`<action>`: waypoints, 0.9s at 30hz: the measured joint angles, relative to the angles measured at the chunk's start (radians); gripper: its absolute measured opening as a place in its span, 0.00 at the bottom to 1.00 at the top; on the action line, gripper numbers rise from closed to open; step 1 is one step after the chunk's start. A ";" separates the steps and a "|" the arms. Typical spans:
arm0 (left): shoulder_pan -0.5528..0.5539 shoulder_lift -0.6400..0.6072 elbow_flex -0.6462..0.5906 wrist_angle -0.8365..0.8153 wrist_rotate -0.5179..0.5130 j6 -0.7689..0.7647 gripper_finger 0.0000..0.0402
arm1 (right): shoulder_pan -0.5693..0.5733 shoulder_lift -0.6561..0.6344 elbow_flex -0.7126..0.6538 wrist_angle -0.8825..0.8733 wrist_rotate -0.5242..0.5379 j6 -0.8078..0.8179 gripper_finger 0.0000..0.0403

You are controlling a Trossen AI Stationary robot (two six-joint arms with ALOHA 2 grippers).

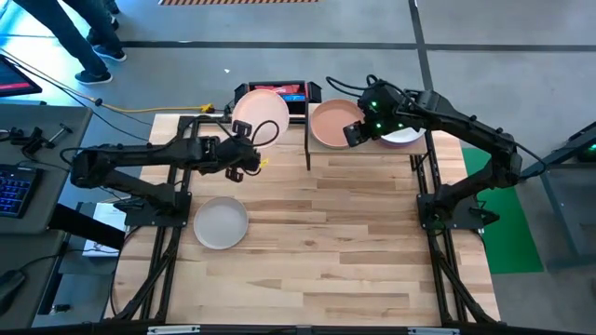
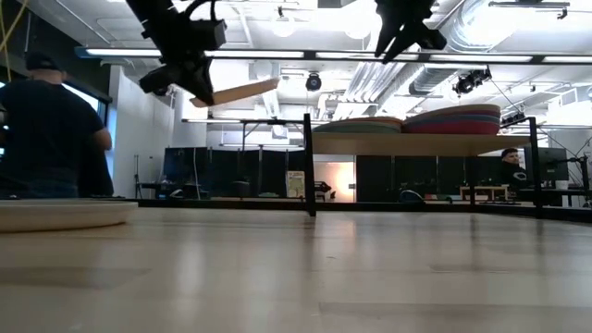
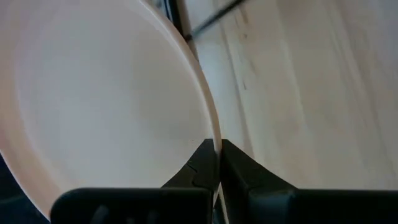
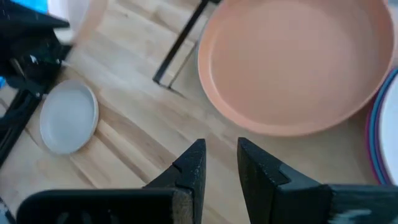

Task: Place and stack plates onto a shelf
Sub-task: Stack the light orange plate on top of the brown plate on the shelf

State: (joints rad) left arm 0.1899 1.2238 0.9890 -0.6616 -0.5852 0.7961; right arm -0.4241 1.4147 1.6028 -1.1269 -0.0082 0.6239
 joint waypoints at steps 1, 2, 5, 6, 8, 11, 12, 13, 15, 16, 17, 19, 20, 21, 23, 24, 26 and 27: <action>-0.006 0.000 0.000 0.021 -0.001 0.017 0.00 | 0.000 0.000 0.000 0.012 0.009 -0.001 0.18; -0.012 0.000 0.000 0.041 -0.002 0.032 0.00 | 0.000 0.000 0.000 0.024 0.017 -0.001 0.18; -0.035 0.001 0.000 0.107 -0.003 0.073 0.00 | 0.000 0.000 0.000 0.064 0.032 -0.023 0.18; -0.043 0.001 0.000 0.129 -0.003 0.085 0.00 | 0.000 0.000 0.000 0.079 0.032 -0.038 0.18; -0.059 0.001 0.000 0.164 -0.003 0.115 0.00 | 0.000 0.000 0.000 0.106 0.030 -0.056 0.18; -0.085 0.001 0.000 0.200 -0.003 0.163 0.00 | 0.000 0.000 0.000 0.143 0.029 -0.073 0.18; -0.094 0.001 0.000 0.207 -0.003 0.177 0.00 | 0.000 0.000 0.000 0.154 0.029 -0.081 0.18; -0.102 0.001 0.000 0.213 -0.003 0.189 0.00 | 0.000 0.000 0.000 0.164 0.029 -0.087 0.18; -0.117 0.001 0.000 0.221 -0.002 0.201 0.00 | 0.000 0.000 0.000 0.186 0.028 -0.104 0.18; -0.122 0.001 0.000 0.220 -0.002 0.201 0.00 | 0.000 0.000 0.000 0.200 0.028 -0.109 0.18; -0.125 0.001 0.000 0.219 -0.002 0.200 0.00 | 0.000 0.000 0.000 0.211 0.028 -0.110 0.18; -0.132 0.001 0.000 0.219 -0.001 0.184 0.00 | 0.000 0.000 0.000 0.224 0.027 -0.109 0.18; -0.135 0.001 0.000 0.219 -0.001 0.177 0.00 | 0.000 0.000 0.000 0.228 0.027 -0.114 0.18; -0.138 0.001 0.000 0.218 -0.001 0.170 0.00 | 0.000 0.000 0.000 0.228 0.027 -0.132 0.18; -0.141 0.001 0.000 0.218 0.000 0.151 0.00 | 0.000 0.000 0.000 0.227 0.026 -0.193 0.18; -0.142 0.001 0.000 0.218 0.002 0.145 0.00 | 0.000 0.000 0.000 0.227 0.026 -0.222 0.18; -0.146 0.001 0.000 0.217 0.004 0.134 0.00 | 0.004 0.000 0.000 0.228 0.006 -0.240 0.18; -0.146 0.001 0.000 0.217 0.004 0.132 0.00 | 0.004 0.000 0.000 0.228 -0.009 -0.240 0.18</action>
State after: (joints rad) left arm 0.0437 1.2243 0.9894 -0.4446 -0.5816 0.9281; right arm -0.4199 1.4147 1.6028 -0.8986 -0.0171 0.3840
